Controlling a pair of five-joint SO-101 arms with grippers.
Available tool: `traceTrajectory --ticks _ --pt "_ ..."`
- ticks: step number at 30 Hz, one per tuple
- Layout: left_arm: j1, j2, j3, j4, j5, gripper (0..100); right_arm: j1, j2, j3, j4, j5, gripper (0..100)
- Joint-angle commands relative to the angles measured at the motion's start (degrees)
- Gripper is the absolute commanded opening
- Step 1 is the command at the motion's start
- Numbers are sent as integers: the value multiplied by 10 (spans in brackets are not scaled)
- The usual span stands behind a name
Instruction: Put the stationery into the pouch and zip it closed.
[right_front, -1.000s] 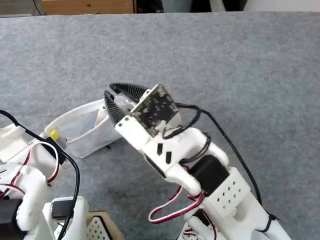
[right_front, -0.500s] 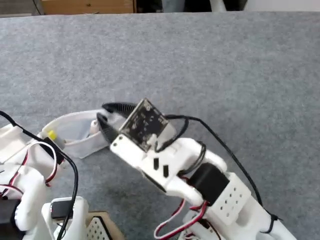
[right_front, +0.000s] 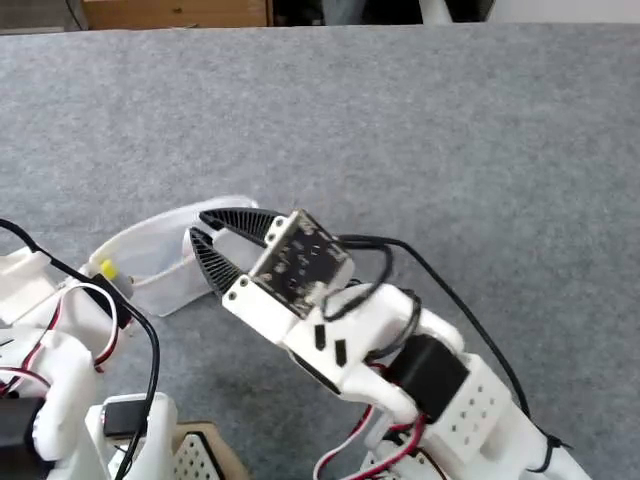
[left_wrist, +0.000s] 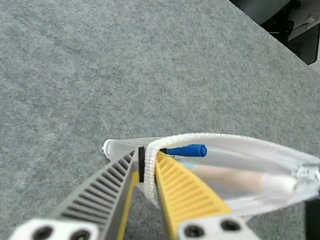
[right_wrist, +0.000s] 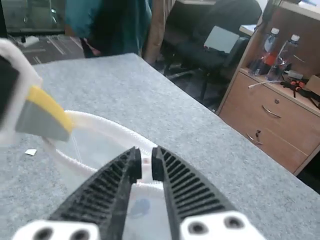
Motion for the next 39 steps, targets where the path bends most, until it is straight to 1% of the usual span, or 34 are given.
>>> traceTrajectory --ticks 1,5,8,9,11,14,16,18,21,27,30,33,39 --pt "-7 1 -7 -1 3 29 0 -11 -33 38 2 50" --pt "-7 -35 -4 -2 4 29 -33 -24 -42 67 2 52" --pt "-6 -53 -1 -3 4 29 -35 -22 -35 66 4 58" --pt "-6 -55 0 -3 4 29 -35 -21 -30 66 4 74" --pt "-6 -55 0 -3 4 29 -34 -20 -23 64 3 138" --pt "-6 -54 0 -3 4 29 -34 -18 -25 62 6 270" --pt "-6 -54 0 -3 4 29 -34 -17 -23 62 6 339" --pt "-6 -54 0 -3 4 29 -28 -16 -22 55 6 374" --pt "-6 -54 0 -3 4 29 -22 -16 -18 45 6 351" --pt "-7 -55 0 -4 5 29 -25 -16 34 -27 3 226" --pt "-7 -55 0 -4 5 29 -25 -16 49 -46 3 181" --pt "-7 -57 0 -8 5 29 -25 -7 60 -56 6 160" --pt "-7 -58 0 -11 5 29 -22 41 58 -76 6 159"
